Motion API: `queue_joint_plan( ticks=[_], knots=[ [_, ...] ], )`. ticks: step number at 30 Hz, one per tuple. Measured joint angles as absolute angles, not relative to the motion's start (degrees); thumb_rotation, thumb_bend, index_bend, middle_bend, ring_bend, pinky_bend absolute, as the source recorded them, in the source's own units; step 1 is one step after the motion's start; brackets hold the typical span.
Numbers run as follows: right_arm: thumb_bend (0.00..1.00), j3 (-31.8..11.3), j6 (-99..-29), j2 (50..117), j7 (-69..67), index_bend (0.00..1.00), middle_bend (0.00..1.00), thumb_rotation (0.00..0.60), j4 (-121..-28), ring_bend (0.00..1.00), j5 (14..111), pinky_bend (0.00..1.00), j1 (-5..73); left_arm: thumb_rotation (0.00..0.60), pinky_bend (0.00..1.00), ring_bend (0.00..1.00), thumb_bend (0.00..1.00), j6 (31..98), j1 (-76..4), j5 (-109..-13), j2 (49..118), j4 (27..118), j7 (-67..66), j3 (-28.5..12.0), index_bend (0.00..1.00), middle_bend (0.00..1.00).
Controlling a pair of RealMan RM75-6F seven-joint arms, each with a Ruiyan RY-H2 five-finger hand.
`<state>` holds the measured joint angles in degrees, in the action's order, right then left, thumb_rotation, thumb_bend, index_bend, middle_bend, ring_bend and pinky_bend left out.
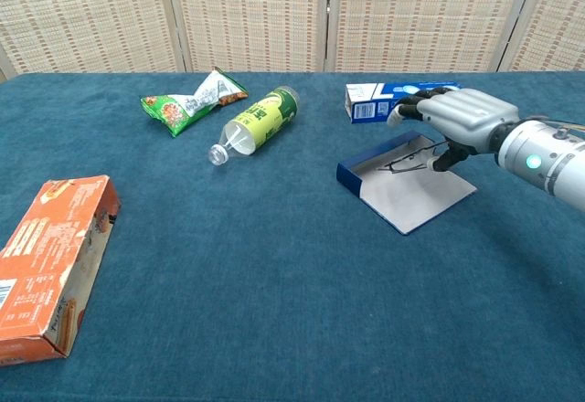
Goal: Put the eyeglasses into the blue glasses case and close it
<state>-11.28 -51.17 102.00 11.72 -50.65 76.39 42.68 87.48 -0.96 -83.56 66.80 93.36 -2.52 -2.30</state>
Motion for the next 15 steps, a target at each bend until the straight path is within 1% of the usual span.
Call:
queue_joint_plan(
  ticks=[3,7,12,15],
  knots=[
    [0.42,-11.3,-50.4,103.3,11.4,0.0,0.0,0.6,-48.7,0.0,76.0,0.0,43.4,0.6,0.0,0.0,0.42,87.6,-0.9,-83.5,66.7,93.4,-2.6,-2.3,0.09,0.0],
    [0.39,-11.3,-49.8,104.6,10.9,0.0,0.0,0.6,-46.8,0.0,75.9,0.0,44.2,0.6,0.0,0.0,0.42,87.5,-0.8,-83.4,66.6,93.5,-2.7,-2.2,0.08,0.0],
    [0.29,-11.4,-49.2,105.7,10.8,0.0,0.0,0.6,-45.3,0.0,75.6,0.0,45.1,0.6,0.0,0.0,0.42,87.6,-0.8,-83.5,66.6,93.7,-2.8,-2.3,0.08,0.0],
    [0.18,-11.9,-48.0,106.0,11.9,0.0,0.0,0.6,-45.0,0.0,74.6,0.0,45.7,0.6,0.0,0.0,0.42,87.8,-0.7,-83.5,66.5,93.8,-2.9,-2.3,0.08,0.0]
  ],
)
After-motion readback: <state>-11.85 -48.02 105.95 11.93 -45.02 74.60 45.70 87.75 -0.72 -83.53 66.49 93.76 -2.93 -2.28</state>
